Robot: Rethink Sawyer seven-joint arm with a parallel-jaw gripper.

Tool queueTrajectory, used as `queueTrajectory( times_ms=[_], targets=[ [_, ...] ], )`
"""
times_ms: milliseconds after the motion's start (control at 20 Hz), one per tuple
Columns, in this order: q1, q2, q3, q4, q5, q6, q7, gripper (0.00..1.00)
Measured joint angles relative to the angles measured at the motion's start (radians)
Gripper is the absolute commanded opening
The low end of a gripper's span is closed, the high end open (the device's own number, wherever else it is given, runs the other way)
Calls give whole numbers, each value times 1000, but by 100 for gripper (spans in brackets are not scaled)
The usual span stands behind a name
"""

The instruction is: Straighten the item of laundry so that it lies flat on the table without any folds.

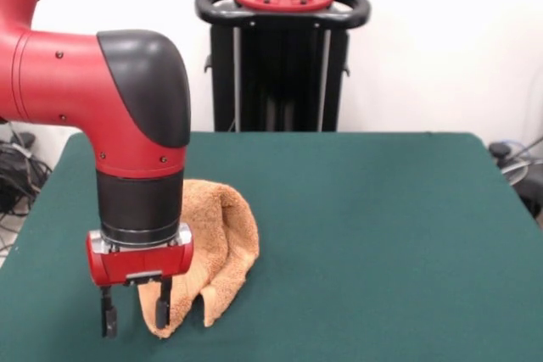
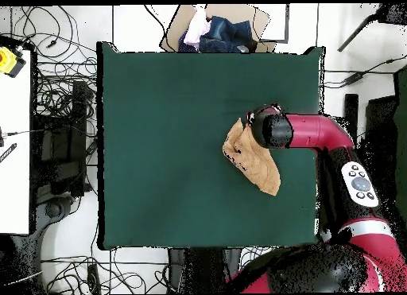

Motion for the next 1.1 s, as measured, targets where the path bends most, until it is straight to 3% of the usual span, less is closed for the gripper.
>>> queueTrajectory(
  times_ms=[650,1100],
  targets=[
    [-63,35,47,28,-3,-171,0,100],
    [9,34,18,18,-6,-144,0,100]
  ],
)
